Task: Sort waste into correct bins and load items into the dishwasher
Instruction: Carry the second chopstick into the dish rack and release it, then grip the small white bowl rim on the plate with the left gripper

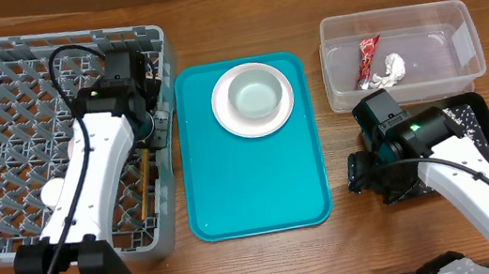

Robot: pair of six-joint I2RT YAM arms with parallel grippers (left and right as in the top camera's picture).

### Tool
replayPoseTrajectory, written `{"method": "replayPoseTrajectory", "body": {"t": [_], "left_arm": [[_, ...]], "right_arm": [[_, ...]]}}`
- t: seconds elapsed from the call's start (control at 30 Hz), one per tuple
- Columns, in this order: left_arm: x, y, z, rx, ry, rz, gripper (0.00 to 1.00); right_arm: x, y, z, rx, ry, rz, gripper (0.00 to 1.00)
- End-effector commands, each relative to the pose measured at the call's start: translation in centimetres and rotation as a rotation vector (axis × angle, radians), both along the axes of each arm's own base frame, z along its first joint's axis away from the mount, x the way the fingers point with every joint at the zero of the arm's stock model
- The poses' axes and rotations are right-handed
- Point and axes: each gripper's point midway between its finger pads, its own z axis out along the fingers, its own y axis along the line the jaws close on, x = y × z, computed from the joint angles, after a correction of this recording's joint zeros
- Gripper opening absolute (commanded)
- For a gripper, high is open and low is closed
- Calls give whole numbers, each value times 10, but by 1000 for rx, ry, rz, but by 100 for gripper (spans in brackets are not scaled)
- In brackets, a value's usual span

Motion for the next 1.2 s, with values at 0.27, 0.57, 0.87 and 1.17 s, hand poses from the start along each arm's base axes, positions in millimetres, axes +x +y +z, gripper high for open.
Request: {"method": "replayPoseTrajectory", "body": {"t": [0.27, 0.57, 0.87, 1.17], "left_arm": [[15, -90, 53, -392, -67, -45, 51], [46, -204, 43, -341, -251, -376, 62], [41, -253, -44, -297, -120, -457, 62], [41, -233, -74, -155, -68, -419, 4]], "right_arm": [[7, 2, 2, 10, -28, -1, 72], [9, 1, 2, 3, -30, -101, 71], [11, 1, 2, 6, -34, -118, 72], [11, 1, 2, 6, -34, -117, 72]]}}
